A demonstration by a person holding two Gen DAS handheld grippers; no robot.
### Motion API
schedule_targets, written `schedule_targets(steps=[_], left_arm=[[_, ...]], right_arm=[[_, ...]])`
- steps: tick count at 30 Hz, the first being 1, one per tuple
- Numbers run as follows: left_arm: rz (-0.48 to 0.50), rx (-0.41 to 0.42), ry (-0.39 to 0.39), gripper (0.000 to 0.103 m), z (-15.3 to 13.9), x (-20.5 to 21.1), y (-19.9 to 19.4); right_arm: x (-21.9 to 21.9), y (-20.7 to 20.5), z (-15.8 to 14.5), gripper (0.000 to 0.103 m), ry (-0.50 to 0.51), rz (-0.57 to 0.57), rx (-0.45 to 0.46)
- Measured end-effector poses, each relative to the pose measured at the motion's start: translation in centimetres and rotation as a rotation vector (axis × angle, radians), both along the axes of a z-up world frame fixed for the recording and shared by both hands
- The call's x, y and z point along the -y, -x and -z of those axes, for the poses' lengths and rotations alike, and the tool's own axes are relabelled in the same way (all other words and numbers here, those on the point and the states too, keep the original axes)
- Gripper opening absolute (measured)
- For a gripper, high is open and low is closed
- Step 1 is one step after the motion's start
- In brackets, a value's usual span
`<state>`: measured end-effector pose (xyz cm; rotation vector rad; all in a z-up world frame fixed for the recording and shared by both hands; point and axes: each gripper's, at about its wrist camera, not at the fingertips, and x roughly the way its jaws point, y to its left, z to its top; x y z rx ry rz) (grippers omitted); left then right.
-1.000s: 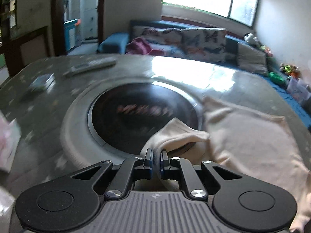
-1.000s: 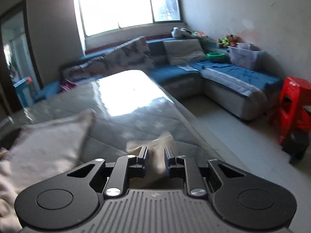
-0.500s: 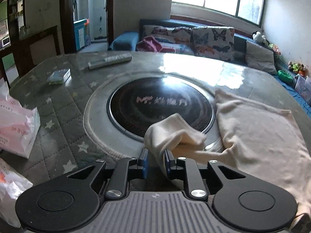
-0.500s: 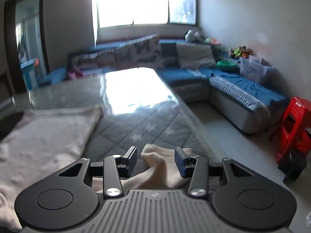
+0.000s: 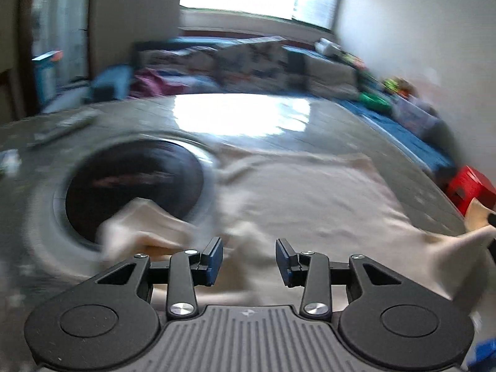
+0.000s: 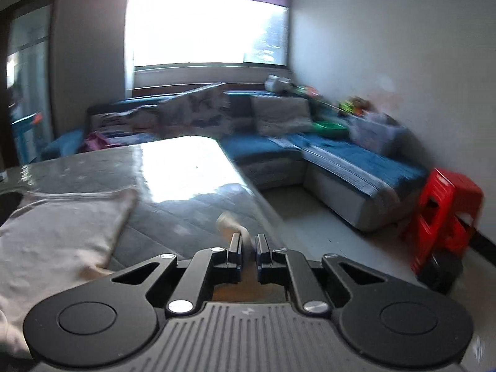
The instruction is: Fold clothes
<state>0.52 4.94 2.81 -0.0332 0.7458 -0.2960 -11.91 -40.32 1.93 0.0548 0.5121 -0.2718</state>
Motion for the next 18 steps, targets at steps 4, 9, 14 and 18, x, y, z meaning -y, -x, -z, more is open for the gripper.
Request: schedule_targets(steps=[4,9,14,18], left_arm=[[0.128,-0.031,-0.01,0.041,1.2,3.5,0.2],[0.264,-0.065,-0.027,0.041,2.3,6.4,1.0],[0.329,-0.096,-0.046,0.041,3.2,7.8,1.8],[0.355,-0.109,-0.058,0.043,3.6,8.1,2.0]], right_arm=[[2.2,2.7,1.9,0.012,-0.025,0.132,-0.079],[1.9,4.0,1.9,0.02,-0.039,0.103,-0.073],[1.0,1.0,2.5,0.029,-0.118,-0.028,-0.103],[1.1,-1.3,3.8,0.036,-0.093,-0.036,-0.141]])
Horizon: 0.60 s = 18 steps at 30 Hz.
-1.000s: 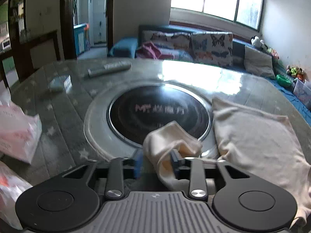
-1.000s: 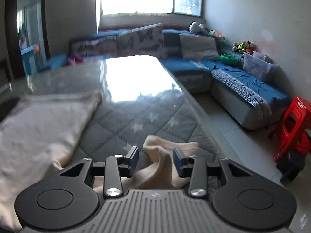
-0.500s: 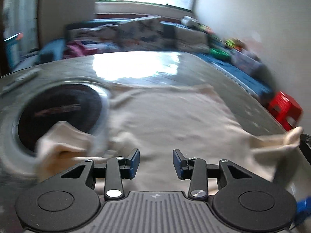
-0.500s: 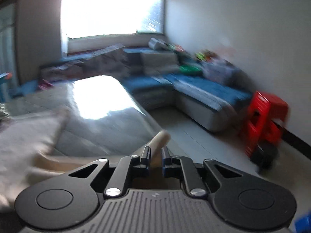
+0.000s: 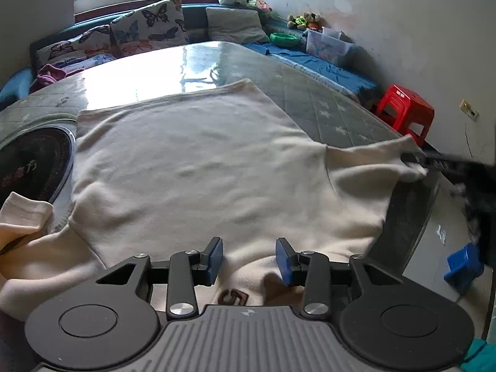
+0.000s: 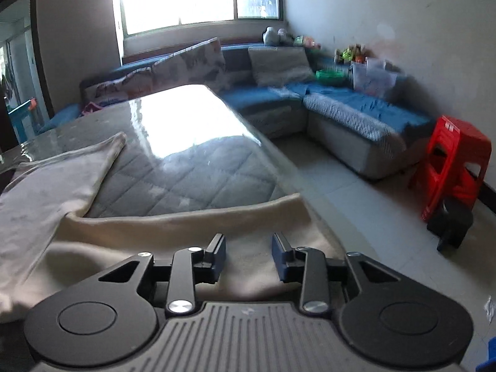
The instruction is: Fold clothes
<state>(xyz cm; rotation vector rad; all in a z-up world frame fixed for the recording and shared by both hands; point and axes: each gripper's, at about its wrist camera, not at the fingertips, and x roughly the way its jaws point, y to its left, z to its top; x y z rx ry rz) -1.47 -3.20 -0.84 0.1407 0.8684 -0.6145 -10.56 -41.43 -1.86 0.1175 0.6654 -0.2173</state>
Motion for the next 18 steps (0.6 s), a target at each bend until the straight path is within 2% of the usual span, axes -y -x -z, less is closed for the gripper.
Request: schedule_targets(steps=[12,15,18], left_arm=[[0.077,0.021,-0.01,0.054,0.3,2.4,0.0],[0.085,0.015,0.006,0.054,0.2,2.5,0.3],[0.045,0.024,0.019,0.054,-0.1,1.4,-0.1]], right_arm=[[2.2,-8.0,0.5,0.041,0.094,-0.026,0.012],[1.9,-8.5,0.3,0.042,0.108,-0.035,0.001],[1.0,-8.2,-0.6,0.043,0.106,-0.062,0.017]])
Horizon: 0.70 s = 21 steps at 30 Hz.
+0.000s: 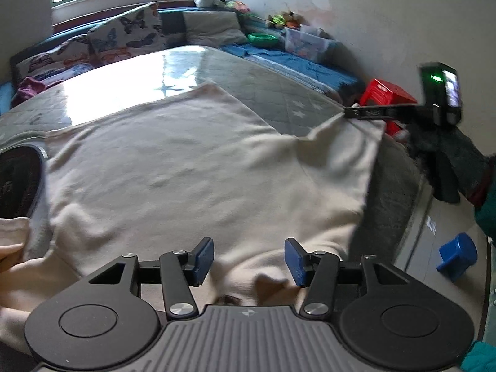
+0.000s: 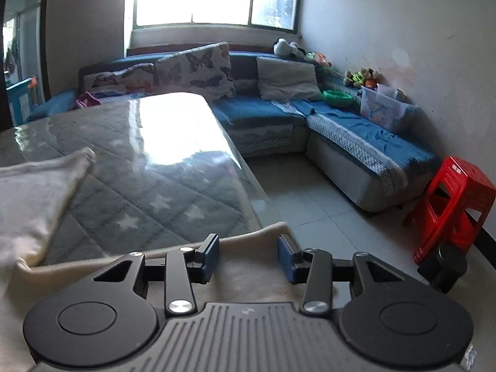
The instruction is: Fold clothes
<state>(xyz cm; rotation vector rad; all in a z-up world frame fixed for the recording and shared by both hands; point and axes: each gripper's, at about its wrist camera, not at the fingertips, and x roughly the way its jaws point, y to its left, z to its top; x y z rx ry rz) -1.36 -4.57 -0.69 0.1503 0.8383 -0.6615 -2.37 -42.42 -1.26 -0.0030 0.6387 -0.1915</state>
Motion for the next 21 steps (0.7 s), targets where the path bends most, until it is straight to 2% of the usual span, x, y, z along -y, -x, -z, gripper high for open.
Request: schedule_targets(steps=[2,9,12,16,21], left_arm=[[-0.043,0.011,0.01,0.054,-0.4,-1.1,-0.8],[-0.263,0.018,0.03,0.052,-0.6,-6.3,-4.5],[-0.332,-0.005,0.036,0.051,-0.1,-8.5,-5.4],[-0.357,-0.011,0.035,0.051,-0.2,-9.5,-5.7],[-0.325,0.019,0.055,0.051,-1.3,-8.5,-6.3]], right_arm=[[-1.1,0.4,-0.7,0.05,-0.006,-0.04,0.014],[-7.7,1.1,-3.2,0.053,-0.042,-0.287,0.052],[-10.6,1.0,-3.7,0.058,-0.061,-0.393,0.061],[-13.8,-0.2,-3.4,0.059,-0.056,-0.501,0.034],[-15.2,-3.6,-2.7,0.059,-0.074,-0.553,-0.021]])
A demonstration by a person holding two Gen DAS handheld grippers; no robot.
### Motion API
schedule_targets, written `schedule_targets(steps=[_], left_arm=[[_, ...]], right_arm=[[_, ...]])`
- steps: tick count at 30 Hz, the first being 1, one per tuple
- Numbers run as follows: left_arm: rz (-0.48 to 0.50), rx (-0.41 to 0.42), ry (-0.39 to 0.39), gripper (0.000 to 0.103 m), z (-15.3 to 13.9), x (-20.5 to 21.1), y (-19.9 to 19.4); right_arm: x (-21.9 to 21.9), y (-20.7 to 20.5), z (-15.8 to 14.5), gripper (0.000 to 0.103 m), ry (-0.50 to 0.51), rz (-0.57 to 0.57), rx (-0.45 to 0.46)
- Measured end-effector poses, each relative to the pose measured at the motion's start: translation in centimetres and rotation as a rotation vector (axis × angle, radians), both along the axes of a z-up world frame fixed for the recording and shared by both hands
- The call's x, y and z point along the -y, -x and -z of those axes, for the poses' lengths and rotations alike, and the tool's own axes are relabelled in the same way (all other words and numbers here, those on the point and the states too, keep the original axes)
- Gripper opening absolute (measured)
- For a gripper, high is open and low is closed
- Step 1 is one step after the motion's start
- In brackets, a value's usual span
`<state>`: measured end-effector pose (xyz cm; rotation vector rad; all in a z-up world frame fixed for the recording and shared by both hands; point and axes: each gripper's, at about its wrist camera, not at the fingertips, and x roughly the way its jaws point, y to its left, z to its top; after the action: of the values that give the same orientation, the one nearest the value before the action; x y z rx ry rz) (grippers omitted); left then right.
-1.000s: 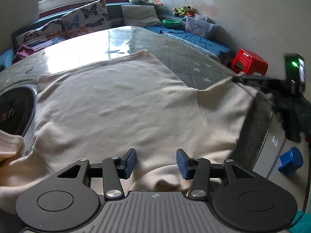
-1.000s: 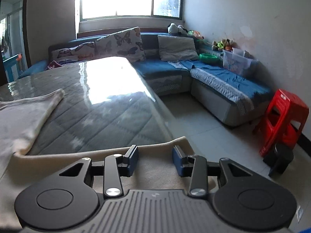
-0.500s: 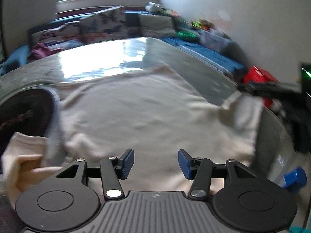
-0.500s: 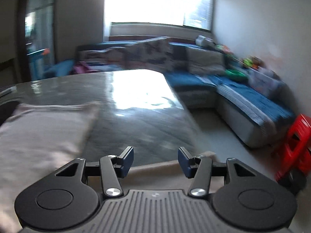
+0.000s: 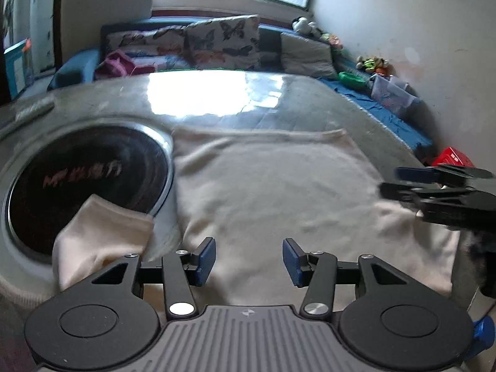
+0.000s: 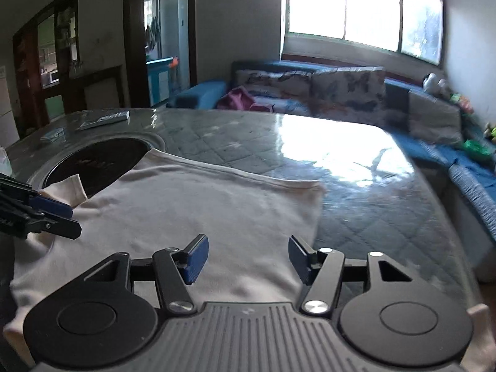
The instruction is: Fold clothes
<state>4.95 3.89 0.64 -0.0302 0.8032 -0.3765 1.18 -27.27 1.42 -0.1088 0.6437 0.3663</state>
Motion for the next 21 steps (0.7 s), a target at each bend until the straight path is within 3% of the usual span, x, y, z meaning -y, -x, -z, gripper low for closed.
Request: schedule_targets(steps=[7,12,17,21], left_arm=[[-0.021,-0.038,-0.033,0.051,1.5,0.7,-2.7],[-0.057,-0.013,0.008,0.051,0.6,-1.3,-2.2],[-0.137,0.055,-0.044,0.051,-0.5,-4.4,-0.7],[-0.192,0.056,-0.108,0.051,0.0,-6.4,-0.3]], right_arm=[[-0.2,-6.1,2.1,0.058,0.014,0.006,-0.082],[-0.1,-8.2,2.7,0.059,0.023,0.036,-0.094],[-0.9,-6.8,1.4,0.059,-0.007,0.009,-0.063],[-2.6,-4.2,0.3,0.059,-0.021,-0.079,-0.029]])
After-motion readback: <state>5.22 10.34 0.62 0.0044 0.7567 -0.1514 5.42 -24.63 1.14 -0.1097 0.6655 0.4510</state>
